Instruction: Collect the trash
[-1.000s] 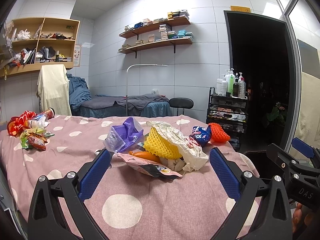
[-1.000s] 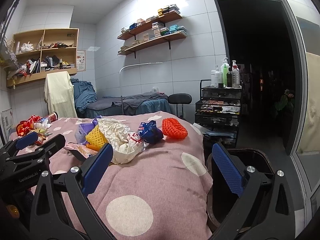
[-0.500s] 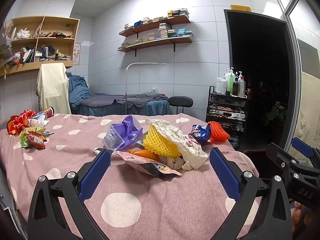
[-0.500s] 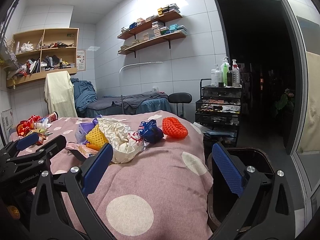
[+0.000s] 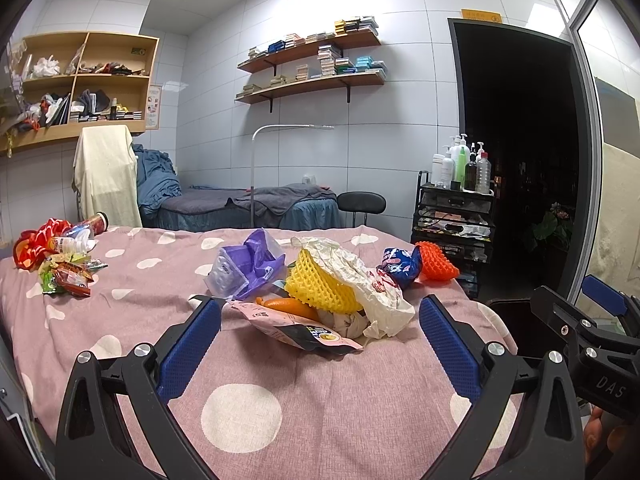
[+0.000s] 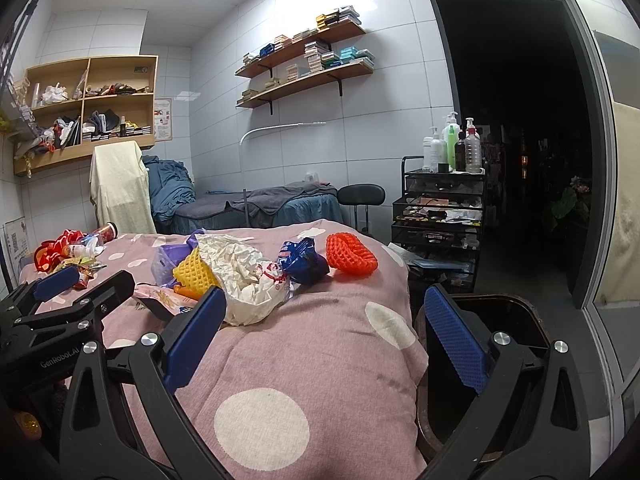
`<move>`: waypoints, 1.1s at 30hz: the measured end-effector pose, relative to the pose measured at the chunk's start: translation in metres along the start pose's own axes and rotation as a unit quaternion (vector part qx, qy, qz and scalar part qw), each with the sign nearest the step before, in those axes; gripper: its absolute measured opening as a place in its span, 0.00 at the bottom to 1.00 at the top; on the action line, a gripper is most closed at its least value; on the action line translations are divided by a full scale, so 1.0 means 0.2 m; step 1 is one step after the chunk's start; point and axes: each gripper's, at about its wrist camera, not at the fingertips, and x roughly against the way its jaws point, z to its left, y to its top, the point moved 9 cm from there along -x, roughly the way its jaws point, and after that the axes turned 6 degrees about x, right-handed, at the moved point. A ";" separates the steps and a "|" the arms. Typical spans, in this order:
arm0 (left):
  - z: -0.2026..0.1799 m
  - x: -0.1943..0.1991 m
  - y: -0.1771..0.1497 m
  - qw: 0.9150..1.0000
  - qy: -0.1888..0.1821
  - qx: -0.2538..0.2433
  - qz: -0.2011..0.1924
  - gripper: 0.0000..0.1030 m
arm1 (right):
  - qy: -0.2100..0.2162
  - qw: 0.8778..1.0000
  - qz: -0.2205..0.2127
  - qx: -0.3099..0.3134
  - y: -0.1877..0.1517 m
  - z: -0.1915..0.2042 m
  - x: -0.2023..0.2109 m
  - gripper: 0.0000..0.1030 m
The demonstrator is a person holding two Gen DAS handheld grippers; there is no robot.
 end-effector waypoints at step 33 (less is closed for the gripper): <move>0.01 -0.03 -0.03 0.999 -0.003 0.006 0.036 0.95 | 0.004 1.000 0.016 -0.007 -0.02 -0.01 -0.02 0.96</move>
